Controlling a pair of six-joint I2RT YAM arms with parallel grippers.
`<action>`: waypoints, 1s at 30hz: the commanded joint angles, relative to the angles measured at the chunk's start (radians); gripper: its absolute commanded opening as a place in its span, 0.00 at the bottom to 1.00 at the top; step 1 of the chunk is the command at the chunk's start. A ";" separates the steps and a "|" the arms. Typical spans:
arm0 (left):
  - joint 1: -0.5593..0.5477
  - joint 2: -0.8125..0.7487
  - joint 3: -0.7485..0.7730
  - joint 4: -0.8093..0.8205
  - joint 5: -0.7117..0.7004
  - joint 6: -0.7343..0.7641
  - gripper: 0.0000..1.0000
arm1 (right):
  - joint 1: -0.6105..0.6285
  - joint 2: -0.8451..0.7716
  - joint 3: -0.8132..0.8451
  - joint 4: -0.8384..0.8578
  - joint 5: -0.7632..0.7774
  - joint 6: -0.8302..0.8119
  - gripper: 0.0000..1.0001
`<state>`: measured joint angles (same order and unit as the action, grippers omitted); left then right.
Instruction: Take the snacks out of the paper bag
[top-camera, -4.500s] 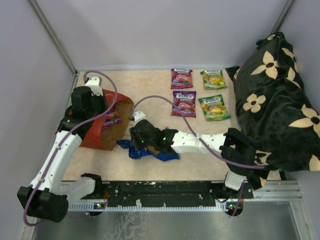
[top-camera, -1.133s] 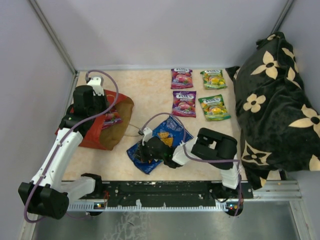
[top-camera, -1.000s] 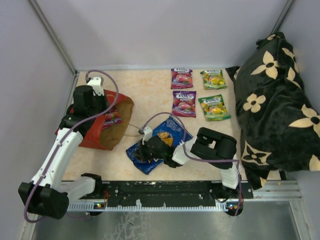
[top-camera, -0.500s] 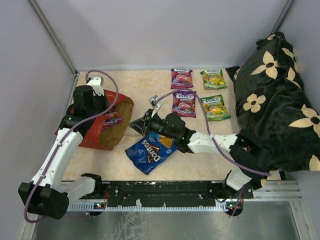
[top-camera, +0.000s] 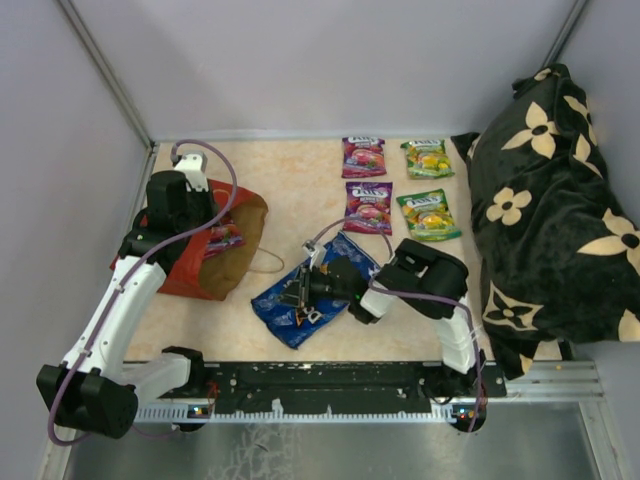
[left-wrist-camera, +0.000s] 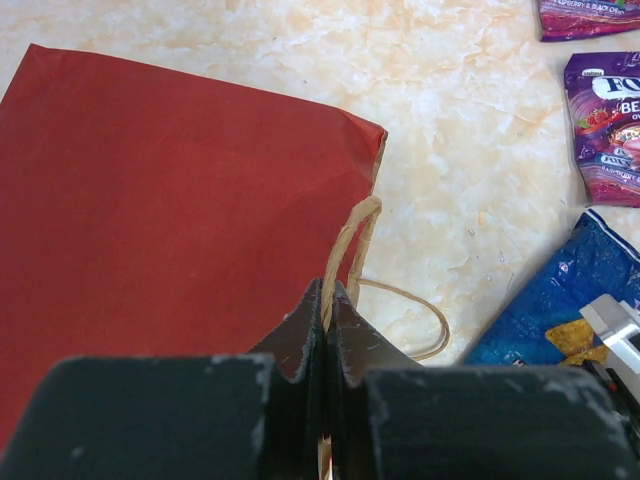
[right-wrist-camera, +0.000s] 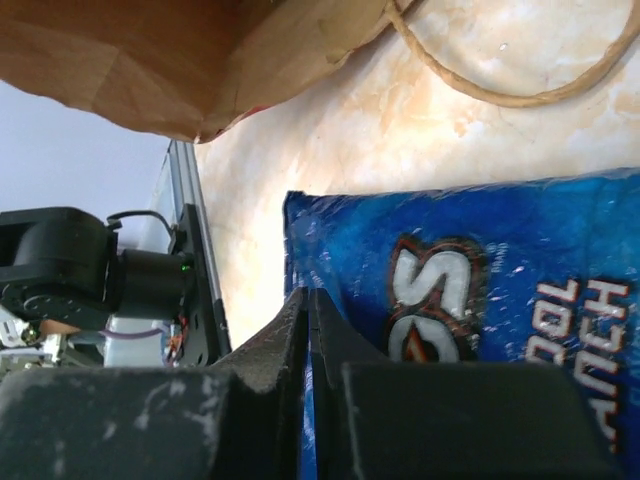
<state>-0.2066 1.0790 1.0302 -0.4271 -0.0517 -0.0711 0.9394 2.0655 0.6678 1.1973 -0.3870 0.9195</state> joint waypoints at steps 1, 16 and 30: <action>0.007 0.001 0.029 0.004 0.002 0.005 0.02 | -0.004 -0.245 0.032 -0.176 0.026 -0.137 0.18; 0.007 -0.004 0.031 0.002 -0.008 0.008 0.03 | 0.155 -0.728 0.146 -1.199 0.749 -0.542 0.99; 0.007 0.000 0.040 -0.012 -0.006 0.003 0.03 | 0.164 -1.161 -0.191 -1.295 0.704 0.317 0.99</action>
<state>-0.2066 1.0790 1.0340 -0.4343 -0.0593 -0.0711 1.1023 1.0225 0.5972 -0.1623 0.3416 0.7322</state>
